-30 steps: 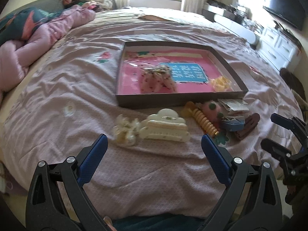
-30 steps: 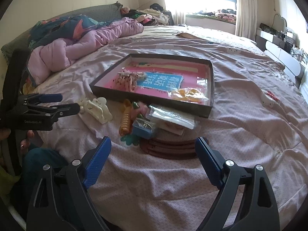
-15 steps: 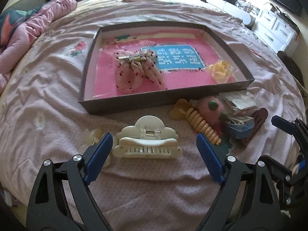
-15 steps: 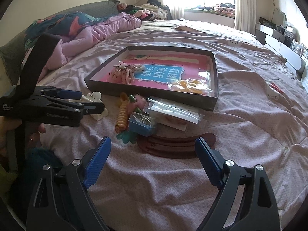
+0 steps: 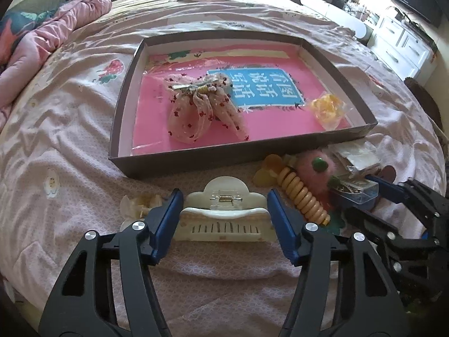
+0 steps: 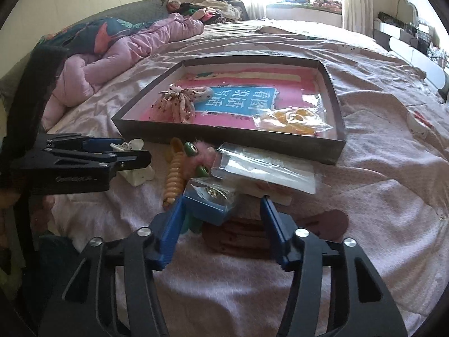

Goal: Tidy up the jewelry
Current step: 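Grasp the cream claw clip with the left gripper while the right grasps the small blue box, then lower the claw clip and blue box into the box and open both grippers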

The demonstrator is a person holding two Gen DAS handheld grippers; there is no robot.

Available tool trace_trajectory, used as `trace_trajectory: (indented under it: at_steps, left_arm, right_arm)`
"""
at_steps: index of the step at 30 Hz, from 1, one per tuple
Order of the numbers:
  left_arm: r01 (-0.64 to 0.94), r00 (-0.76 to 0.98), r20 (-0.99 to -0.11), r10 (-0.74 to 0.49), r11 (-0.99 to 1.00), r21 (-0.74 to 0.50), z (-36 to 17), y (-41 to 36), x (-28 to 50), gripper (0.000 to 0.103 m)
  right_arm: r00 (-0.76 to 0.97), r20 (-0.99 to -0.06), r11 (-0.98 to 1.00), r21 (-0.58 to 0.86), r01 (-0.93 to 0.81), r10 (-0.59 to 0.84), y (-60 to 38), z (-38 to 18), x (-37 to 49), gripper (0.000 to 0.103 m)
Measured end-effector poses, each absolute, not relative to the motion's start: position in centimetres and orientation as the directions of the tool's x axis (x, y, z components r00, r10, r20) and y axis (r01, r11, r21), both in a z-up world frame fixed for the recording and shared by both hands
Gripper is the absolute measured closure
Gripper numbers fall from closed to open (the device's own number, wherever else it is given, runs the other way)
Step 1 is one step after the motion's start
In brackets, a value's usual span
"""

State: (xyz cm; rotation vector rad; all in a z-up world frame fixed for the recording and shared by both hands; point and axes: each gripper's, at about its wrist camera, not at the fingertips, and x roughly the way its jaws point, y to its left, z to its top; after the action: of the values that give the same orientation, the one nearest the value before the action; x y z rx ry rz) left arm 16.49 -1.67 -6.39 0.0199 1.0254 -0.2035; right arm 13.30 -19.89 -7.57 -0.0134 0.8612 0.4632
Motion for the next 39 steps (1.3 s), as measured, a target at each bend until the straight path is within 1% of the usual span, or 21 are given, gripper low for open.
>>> trace_trajectory:
  at_steps: [2, 10, 25, 39]
  left_arm:
    - [0.182, 0.504, -0.847, -0.168, 0.980, -0.086, -6.3, -1.7, 16.4, 0.050]
    - [0.200, 0.522, -0.821, -0.231, 0.969, -0.145, -5.0, -2.0, 15.4, 0.050]
    - [0.233, 0.572, -0.777, -0.263, 0.960, -0.154, -2.2, -3.7, 14.1, 0.050]
    - [0.285, 0.582, -0.759, -0.291, 0.947, -0.145, -0.7, -6.3, 15.2, 0.050]
  right_arm:
    - [0.551, -0.730, 0.893, 0.186, -0.409, 0.404, -19.7, -7.6, 13.5, 0.063]
    - [0.563, -0.708, 0.885, 0.196, -0.422, 0.426, -20.4, -6.9, 12.9, 0.065]
    - [0.624, -0.654, 0.896, 0.213, -0.390, 0.428, -25.4, -2.8, 10.1, 0.068]
    - [0.667, -0.635, 0.920, 0.219, -0.326, 0.388, -28.9, -1.7, 10.5, 0.069]
